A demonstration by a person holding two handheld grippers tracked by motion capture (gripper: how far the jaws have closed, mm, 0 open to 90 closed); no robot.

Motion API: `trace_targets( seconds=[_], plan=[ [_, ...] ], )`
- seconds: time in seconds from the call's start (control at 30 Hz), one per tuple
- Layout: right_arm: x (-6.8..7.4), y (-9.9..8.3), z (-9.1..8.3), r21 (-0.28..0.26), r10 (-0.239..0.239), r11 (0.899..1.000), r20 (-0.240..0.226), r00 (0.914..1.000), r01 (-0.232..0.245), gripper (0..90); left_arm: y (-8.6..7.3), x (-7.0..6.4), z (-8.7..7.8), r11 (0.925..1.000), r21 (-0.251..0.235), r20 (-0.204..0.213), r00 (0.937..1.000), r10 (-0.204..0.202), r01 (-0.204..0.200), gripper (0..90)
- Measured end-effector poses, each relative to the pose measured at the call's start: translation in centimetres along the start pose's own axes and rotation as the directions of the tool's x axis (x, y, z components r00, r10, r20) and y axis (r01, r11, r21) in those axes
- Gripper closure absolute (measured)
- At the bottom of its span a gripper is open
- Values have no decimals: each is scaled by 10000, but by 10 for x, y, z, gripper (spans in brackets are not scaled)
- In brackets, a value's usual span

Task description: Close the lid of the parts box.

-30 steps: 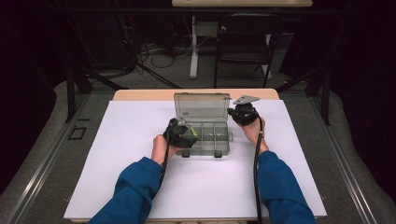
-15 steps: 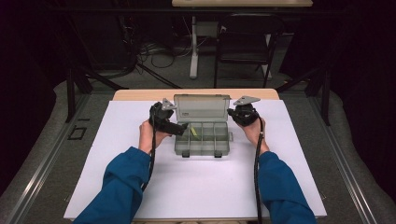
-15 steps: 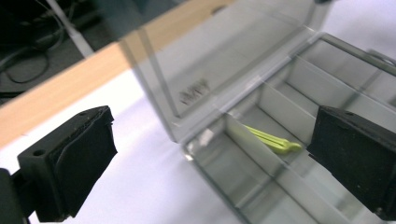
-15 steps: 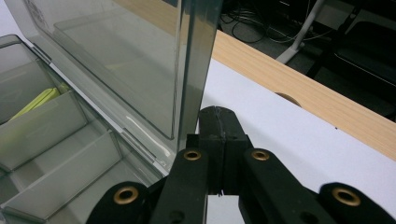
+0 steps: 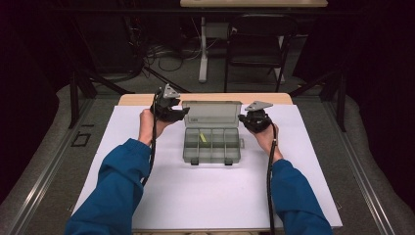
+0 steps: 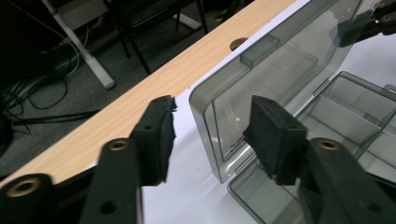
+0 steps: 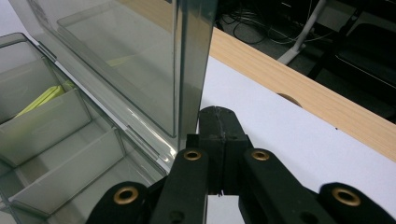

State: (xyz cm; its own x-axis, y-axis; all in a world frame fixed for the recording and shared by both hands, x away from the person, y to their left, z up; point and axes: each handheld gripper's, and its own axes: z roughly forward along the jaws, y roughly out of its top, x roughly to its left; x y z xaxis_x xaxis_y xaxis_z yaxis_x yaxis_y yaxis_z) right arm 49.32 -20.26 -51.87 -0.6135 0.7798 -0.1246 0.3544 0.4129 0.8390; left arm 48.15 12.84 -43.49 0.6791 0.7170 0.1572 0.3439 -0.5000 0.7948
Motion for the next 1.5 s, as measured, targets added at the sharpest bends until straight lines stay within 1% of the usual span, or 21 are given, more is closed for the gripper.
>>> trace_targets(
  seconds=[0.07, 0.13, 0.17, 0.23, 0.43, 0.53, 0.67, 0.77, 0.97, 1.0, 1.17, 1.3, 1.5],
  plan=[
    [0, 0, 0, -16, -19, 10000, -8, 10000, 19, 900, 1, 0, 0, 9999, -55, 79, 9999, 98, -97, 585],
    [0, 0, 0, -14, -36, 10000, 7, 10000, 36, 900, 2, 0, 0, 9997, 55, 132, 9996, 234, -235, 629],
    [0, 1, 0, -11, -51, 10000, 15, 10000, 51, 900, 2, 0, 1, 9998, 77, 152, 9997, 205, -206, 660],
    [0, 0, -1, 8, -54, 10000, -1, 10000, 54, 900, 2, 1, 2, 9996, 141, 163, 9995, 262, -264, 691],
    [0, 1, -1, 40, -56, 10000, 9, 10000, 56, 900, 1, 2, 2, 9994, 89, 178, 9992, 346, -348, 758],
    [0, 2, -3, 70, 71, 9999, -2, 10000, -71, 899, 1, 2, 1, 9987, 132, 198, 9986, 482, -484, 768],
    [-1, 6, -11, 166, 230, 9996, 31, 9997, -230, 874, 0, 3, 1, 9982, 89, 255, 9979, 588, -591, 777],
    [-2, 8, -18, 163, 233, 9996, -59, 9997, -232, 851, -1, 2, 1, 9982, 66, 244, 9979, 596, -597, 780],
    [-1, 16, -32, 114, 59, 9999, -183, 9998, -57, 793, -1, 2, 0, 9977, 78, 249, 9975, 664, -666, 782],
    [-1, 17, -35, 106, -34, 9999, -168, 9999, 36, 775, -1, 2, 0, 9974, 115, 238, 9972, 706, -709, 782],
    [0, 23, -44, 63, -154, 9999, -390, 9991, 156, 722, -1, 1, 0, 9973, 88, 248, 9971, 722, -725, 784],
    [2, 31, -47, -28, -283, 9996, -423, 9987, 282, 707, -2, 1, 0, 9973, 77, 278, 9969, 735, -737, 785],
    [3, 50, -47, -140, -419, 9990, -444, 9981, 414, 709, -2, 2, 0, 9975, 70, 304, 9971, 703, -706, 785]
  ],
)
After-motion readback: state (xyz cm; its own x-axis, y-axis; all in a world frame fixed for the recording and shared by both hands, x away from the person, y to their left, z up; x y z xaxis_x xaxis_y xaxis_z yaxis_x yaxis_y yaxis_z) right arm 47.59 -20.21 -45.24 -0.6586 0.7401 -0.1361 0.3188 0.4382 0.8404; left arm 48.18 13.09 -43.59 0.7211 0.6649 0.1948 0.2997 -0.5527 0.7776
